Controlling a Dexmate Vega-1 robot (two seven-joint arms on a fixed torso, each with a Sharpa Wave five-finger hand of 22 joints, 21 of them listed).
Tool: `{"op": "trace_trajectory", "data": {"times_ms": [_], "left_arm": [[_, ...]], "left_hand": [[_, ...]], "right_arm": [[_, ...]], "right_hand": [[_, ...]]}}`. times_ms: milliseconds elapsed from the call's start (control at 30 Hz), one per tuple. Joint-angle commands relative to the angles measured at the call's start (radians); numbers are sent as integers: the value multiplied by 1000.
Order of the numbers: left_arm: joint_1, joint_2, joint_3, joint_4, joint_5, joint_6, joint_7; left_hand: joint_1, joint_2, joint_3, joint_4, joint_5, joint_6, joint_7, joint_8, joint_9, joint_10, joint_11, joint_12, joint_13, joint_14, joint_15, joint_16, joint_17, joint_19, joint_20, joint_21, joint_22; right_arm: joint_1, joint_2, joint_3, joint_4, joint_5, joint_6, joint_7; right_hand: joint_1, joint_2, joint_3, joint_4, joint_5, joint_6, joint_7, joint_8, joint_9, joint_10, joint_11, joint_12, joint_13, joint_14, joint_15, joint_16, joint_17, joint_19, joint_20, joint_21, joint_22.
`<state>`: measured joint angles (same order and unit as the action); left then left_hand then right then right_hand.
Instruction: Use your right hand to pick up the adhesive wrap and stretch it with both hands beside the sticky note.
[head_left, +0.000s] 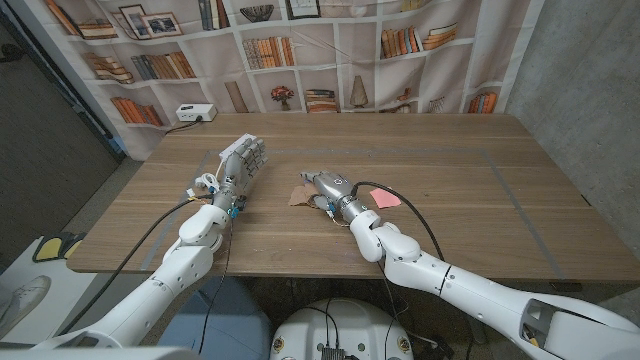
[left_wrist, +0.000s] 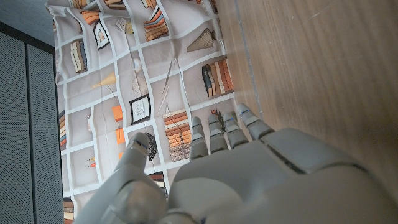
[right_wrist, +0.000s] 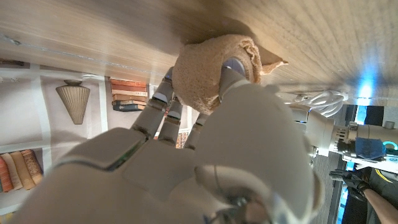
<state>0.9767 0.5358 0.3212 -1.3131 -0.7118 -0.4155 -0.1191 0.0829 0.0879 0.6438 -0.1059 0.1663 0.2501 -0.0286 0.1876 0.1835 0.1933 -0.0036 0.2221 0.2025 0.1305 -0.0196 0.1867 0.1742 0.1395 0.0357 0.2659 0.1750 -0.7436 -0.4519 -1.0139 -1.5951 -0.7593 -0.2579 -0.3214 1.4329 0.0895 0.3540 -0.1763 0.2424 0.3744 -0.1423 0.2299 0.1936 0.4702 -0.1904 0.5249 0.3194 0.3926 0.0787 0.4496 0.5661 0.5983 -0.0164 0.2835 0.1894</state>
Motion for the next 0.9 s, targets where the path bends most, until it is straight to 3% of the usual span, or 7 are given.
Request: {"op": "trace_trajectory", "data": {"times_ms": [33,200,433,567,633,700,900], "left_arm": [[-5,-7,9,-2,11,5,15],[-13,-10,13,-1,18,8,21],[-31,-17,22,9,29,12,27],[-44,-27,31,12,36,16,29],[-53,-33,37,16,39,20,29],[-62,-38,43,20,44,23,29],[-85,-45,57,22,60,32,36]], "left_hand": [[-1,8,4,4,5,8,3,7,2,11,2,5,1,10,1,1,3,7,1,-2,1],[-1,7,4,4,5,12,2,8,2,13,1,6,1,13,0,2,3,8,1,-4,1],[-1,7,4,4,5,14,3,8,2,18,-2,7,1,15,-1,2,3,10,2,-6,1],[-1,7,4,4,5,16,3,9,2,20,-1,7,2,17,-1,2,3,12,1,-7,1],[-1,7,4,4,5,17,3,9,2,20,-2,7,2,18,0,2,3,12,1,-7,1],[-1,7,5,4,5,19,3,9,2,23,-3,8,2,18,-1,2,3,14,1,-8,1],[-1,7,5,4,5,23,4,10,2,26,-3,9,2,22,-1,4,3,15,2,-9,1]], "right_arm": [[-29,-5,40,36,52,99,-151],[-55,-11,93,10,125,134,-177],[-95,-18,167,-36,202,155,-224],[-115,-21,198,-53,234,171,-246],[-123,-22,213,-59,253,180,-253],[-130,-19,233,-62,280,189,-260],[-154,-9,294,-88,345,178,-287]], "right_hand": [[33,3,-20,7,-6,75,-12,9,8,66,-3,51,27,369,-317,221,168,98,-44,47,17],[43,20,-26,14,-4,128,-22,5,12,95,-11,81,46,395,-318,195,186,160,-37,101,31],[43,25,-28,16,-2,143,-8,5,13,102,-9,82,43,409,-318,188,191,163,-49,113,33],[38,28,-34,18,-1,189,7,12,14,145,1,94,35,428,-317,172,199,160,-60,130,35],[32,28,-40,20,-2,219,10,15,15,183,1,106,32,439,-318,159,205,161,-84,144,35],[26,27,-44,22,-4,240,11,18,15,200,4,110,28,446,-318,150,208,168,-91,155,35],[4,36,-53,30,-12,314,21,31,16,249,12,118,16,467,-318,121,213,181,-99,185,31]]}}
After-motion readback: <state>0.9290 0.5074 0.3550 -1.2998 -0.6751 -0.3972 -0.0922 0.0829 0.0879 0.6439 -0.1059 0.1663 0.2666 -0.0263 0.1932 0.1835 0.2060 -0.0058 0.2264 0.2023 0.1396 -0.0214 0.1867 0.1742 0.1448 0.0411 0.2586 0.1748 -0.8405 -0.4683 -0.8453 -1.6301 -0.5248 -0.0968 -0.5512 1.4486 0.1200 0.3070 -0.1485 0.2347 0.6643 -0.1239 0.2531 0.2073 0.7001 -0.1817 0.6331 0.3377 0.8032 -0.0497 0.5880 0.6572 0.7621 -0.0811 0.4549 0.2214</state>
